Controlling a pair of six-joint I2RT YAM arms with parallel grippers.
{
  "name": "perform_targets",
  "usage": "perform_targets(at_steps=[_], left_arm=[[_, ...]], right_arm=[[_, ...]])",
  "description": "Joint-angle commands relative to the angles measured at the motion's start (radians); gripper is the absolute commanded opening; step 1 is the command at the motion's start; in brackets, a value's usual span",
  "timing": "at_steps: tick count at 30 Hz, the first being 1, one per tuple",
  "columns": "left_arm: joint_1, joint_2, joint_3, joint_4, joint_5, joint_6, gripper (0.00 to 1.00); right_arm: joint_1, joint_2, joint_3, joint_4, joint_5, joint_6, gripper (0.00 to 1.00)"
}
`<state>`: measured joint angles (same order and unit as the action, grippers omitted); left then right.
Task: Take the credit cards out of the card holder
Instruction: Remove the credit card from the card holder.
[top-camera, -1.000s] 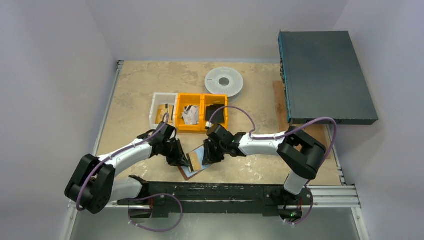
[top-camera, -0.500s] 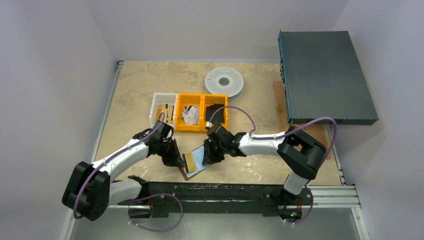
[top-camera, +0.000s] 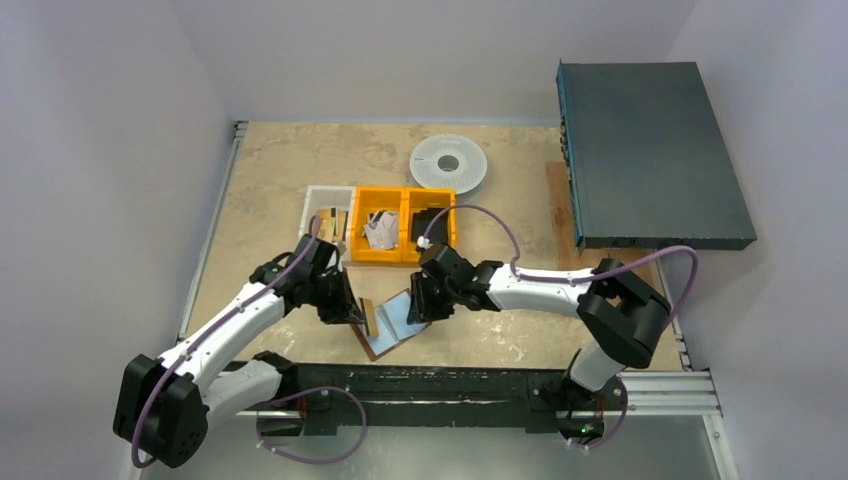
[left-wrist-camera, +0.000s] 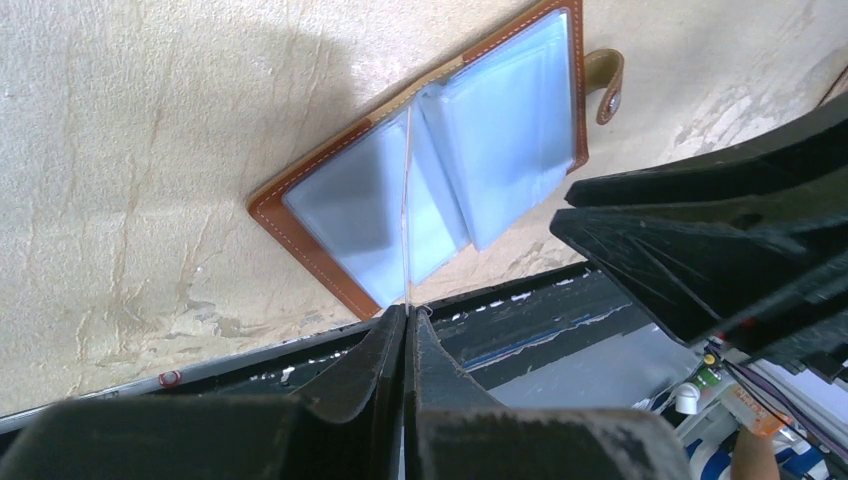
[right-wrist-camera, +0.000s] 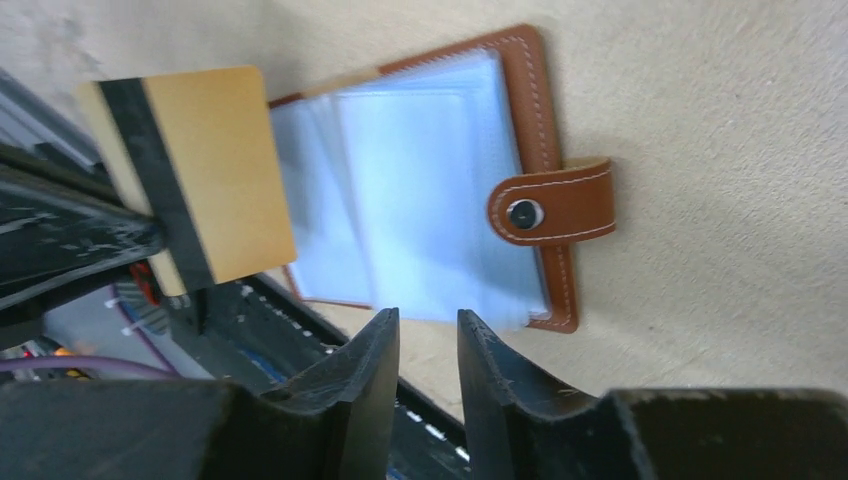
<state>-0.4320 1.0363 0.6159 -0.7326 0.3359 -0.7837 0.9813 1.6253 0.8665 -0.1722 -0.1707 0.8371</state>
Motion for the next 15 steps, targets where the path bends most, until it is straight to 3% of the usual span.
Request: perform_targets(at_steps=[1, 9, 15], left_arm=[[0.007, -0.042, 0.056, -0.030, -0.007, 0.033, 0.00], [0.007, -0.124, 0.155, -0.076, -0.054, 0.056, 0.00], [0.007, -0.107, 0.255, -0.093, -0.122, 0.072, 0.00]], right_arm=[[-0.003, -0.102, 0.076, -0.023, 0.043, -0.018, 0.31], [-0.038, -0.254, 0.086, -0.074, 0.167, -0.028, 0.70], [-0.059, -0.274, 0.114, -0.146, 0.225, -0.049, 0.96]])
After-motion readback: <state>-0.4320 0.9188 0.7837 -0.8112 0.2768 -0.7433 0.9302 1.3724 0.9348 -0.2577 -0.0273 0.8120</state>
